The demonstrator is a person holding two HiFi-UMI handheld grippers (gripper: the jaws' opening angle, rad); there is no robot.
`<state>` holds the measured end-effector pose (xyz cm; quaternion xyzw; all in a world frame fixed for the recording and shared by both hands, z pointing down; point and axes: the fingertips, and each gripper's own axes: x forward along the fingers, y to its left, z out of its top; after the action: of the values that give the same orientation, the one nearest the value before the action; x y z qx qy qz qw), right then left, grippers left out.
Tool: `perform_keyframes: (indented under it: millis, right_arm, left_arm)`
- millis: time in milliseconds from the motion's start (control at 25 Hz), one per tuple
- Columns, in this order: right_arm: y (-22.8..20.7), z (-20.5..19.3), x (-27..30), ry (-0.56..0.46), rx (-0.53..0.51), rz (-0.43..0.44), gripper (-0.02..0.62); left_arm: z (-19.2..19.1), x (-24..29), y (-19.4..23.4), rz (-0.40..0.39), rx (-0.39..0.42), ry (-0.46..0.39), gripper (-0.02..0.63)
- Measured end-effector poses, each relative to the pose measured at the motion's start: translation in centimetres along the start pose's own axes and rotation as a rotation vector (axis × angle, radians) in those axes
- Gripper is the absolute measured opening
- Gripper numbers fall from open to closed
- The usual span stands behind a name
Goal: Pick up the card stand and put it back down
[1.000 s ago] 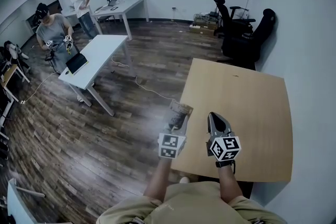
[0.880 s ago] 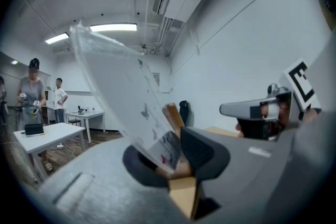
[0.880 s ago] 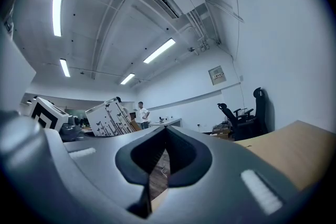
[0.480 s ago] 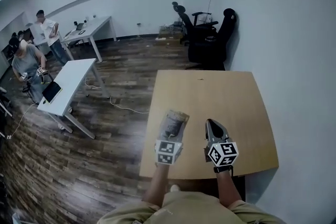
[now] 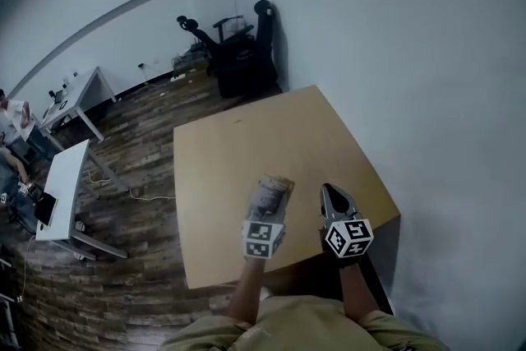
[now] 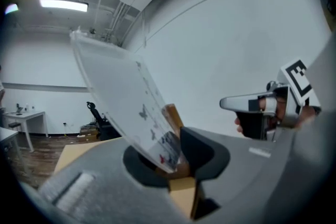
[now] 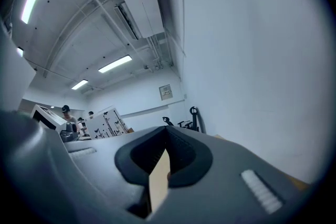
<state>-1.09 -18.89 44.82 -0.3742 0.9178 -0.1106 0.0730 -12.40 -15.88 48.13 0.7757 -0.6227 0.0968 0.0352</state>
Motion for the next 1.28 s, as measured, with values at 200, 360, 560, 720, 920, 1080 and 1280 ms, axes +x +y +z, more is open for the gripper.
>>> perform_keyframes:
  millis: [200, 360, 560, 720, 920, 1080, 1280]
  right_arm:
    - [-7.5, 0.9, -6.8, -0.022, 0.02, -0.141, 0.005]
    - [-13.8, -0.8, -10.6, -0.008, 0.058, -0.249, 0.005]
    - [-17.9, -2.9, -12.5, 0.018, 0.087, -0.344, 0.005]
    - [-22.0, -4.4, -12.8, 0.04, 0.1, -0.417, 0.005]
    - [-26.7, -6.6, -11.5, 0.081, 0.12, -0.484, 0.005]
    - [-29.5, -8.7, -10.5, 0.116, 0.15, -0.526, 0.005]
    - [-33.3, -11.4, -9.8, 0.162, 0.186, -0.553, 0.005]
  left_arm:
    - [0.0, 4.0, -8.5, -0.113, 0.033, 0.014, 0.069]
    - [-1.6, 7.6, -13.5, -0.177, 0.042, 0.053, 0.069]
    - [-4.0, 11.3, -15.7, -0.256, 0.044, 0.109, 0.069]
    - [-5.0, 16.1, -17.1, -0.327, 0.059, 0.127, 0.069]
    - [-7.0, 22.9, -18.6, -0.486, 0.089, 0.155, 0.069]
    - [-8.2, 27.8, -20.7, -0.636, 0.14, 0.174, 0.069]
    - [-10.9, 34.1, -23.4, -0.769, 0.209, 0.202, 0.069]
